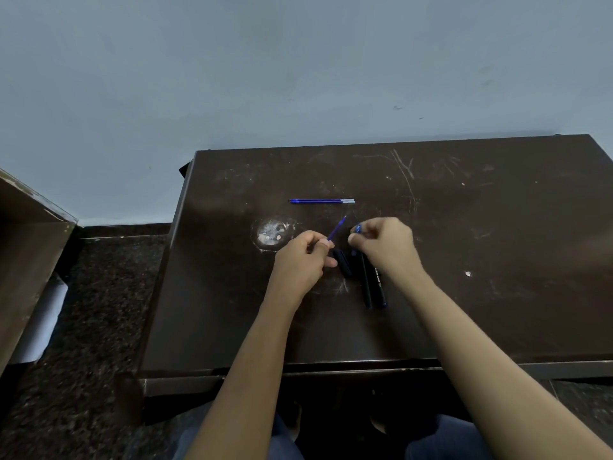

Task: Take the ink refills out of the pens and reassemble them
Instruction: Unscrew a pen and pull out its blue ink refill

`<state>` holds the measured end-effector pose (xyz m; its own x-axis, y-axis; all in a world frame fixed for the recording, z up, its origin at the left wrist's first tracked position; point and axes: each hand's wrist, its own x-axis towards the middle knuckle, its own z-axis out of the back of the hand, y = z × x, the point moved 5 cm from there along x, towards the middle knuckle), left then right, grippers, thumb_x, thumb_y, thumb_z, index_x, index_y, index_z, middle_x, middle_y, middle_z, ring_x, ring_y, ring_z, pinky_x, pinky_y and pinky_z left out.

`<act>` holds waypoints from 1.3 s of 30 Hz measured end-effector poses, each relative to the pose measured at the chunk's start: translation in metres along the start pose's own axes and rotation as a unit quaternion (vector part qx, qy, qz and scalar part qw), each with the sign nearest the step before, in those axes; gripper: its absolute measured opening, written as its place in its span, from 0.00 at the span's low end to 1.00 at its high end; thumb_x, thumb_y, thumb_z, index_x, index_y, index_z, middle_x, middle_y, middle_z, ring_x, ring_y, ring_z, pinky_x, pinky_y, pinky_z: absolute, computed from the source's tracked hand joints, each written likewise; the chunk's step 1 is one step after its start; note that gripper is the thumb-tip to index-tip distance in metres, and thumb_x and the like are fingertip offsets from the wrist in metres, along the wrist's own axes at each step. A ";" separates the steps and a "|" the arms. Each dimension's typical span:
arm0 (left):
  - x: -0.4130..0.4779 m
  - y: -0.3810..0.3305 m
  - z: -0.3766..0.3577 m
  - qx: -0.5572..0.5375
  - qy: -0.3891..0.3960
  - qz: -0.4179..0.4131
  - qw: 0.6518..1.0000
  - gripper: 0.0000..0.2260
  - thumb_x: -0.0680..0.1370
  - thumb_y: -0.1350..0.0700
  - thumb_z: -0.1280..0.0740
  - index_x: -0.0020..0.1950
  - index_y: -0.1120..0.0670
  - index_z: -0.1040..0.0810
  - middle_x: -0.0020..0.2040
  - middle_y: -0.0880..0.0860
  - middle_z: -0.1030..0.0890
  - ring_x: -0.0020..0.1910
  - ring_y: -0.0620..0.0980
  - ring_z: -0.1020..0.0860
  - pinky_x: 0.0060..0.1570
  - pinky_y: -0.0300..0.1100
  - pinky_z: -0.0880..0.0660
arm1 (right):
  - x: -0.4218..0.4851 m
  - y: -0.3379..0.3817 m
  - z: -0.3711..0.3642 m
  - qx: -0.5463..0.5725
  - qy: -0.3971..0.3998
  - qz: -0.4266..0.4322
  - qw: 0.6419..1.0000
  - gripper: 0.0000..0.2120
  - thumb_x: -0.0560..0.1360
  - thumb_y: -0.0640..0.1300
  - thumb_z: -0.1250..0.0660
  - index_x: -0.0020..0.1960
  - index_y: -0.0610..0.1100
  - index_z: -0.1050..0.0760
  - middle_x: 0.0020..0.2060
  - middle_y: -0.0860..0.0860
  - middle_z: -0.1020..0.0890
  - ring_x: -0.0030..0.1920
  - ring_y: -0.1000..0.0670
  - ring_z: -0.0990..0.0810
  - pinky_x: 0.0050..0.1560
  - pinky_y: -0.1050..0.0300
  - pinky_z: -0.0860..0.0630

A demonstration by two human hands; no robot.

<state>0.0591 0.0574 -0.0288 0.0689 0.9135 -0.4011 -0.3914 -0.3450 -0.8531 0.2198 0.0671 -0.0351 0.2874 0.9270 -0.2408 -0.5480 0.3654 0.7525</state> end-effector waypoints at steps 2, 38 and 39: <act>0.001 0.001 0.000 0.000 -0.009 -0.004 1.000 0.08 0.80 0.53 0.39 0.52 0.51 0.22 0.38 0.48 0.17 0.28 0.38 0.27 0.32 0.36 0.34 | -0.005 0.004 -0.010 -0.100 0.005 0.030 0.995 0.10 0.72 0.46 0.30 0.52 0.44 0.18 0.45 0.45 0.17 0.48 0.46 0.18 0.49 0.53 0.22; -0.002 -0.003 0.007 -0.040 -0.016 0.012 0.999 0.11 0.80 0.56 0.41 0.42 0.47 0.23 0.35 0.46 0.17 0.29 0.43 0.31 0.27 0.35 0.37 | 0.008 0.019 0.031 0.444 -0.045 -0.056 0.893 0.10 0.78 0.33 0.43 0.45 0.44 0.26 0.33 0.50 0.25 0.30 0.55 0.29 0.32 0.63 0.27; -0.003 -0.003 0.006 -0.044 -0.017 0.014 0.999 0.11 0.80 0.56 0.41 0.42 0.48 0.23 0.35 0.46 0.17 0.28 0.43 0.31 0.27 0.35 0.37 | 0.009 0.017 0.030 0.385 -0.038 -0.052 0.921 0.11 0.77 0.32 0.42 0.45 0.44 0.24 0.33 0.50 0.25 0.30 0.56 0.29 0.31 0.65 0.28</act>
<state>0.0544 0.0575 -0.0229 0.0269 0.9092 -0.4156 -0.3104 -0.3876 -0.8680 0.2369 0.0795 -0.0065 0.3769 0.8715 -0.3137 0.1956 0.2561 0.9467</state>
